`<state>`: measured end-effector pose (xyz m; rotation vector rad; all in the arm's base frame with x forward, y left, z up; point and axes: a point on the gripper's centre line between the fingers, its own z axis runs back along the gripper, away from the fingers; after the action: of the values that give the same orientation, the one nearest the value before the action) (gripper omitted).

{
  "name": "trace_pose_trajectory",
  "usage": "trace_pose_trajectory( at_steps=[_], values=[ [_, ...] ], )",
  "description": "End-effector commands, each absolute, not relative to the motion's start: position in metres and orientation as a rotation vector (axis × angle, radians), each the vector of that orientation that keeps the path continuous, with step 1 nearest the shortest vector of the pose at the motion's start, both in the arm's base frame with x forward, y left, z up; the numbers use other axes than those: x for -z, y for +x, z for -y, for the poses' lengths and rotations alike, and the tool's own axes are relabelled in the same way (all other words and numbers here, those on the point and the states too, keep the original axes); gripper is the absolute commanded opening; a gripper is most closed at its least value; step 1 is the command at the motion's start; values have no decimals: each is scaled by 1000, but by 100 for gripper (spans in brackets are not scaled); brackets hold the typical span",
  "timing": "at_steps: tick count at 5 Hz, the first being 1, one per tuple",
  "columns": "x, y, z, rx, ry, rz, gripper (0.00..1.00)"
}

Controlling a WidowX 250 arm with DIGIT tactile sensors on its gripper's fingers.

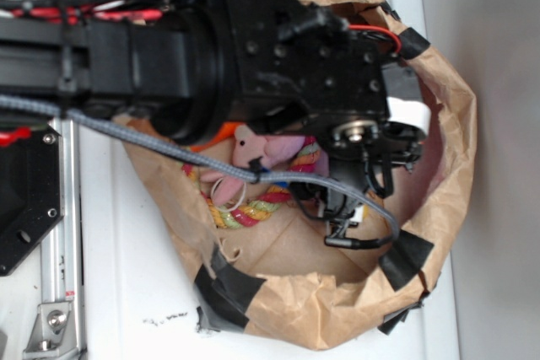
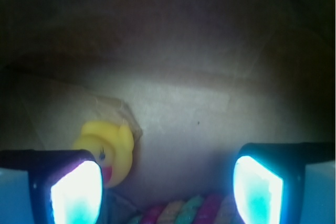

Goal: Grab the yellow duck.

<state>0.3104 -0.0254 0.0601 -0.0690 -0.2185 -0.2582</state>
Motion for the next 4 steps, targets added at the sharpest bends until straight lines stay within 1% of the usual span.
trace_pose_trajectory(
  at_steps=[1,2,4],
  values=[
    [-81,321,33,288,-98,268,100],
    [-80,321,34,287,-96,266,100],
    [-70,323,37,277,-46,236,100]
  ],
)
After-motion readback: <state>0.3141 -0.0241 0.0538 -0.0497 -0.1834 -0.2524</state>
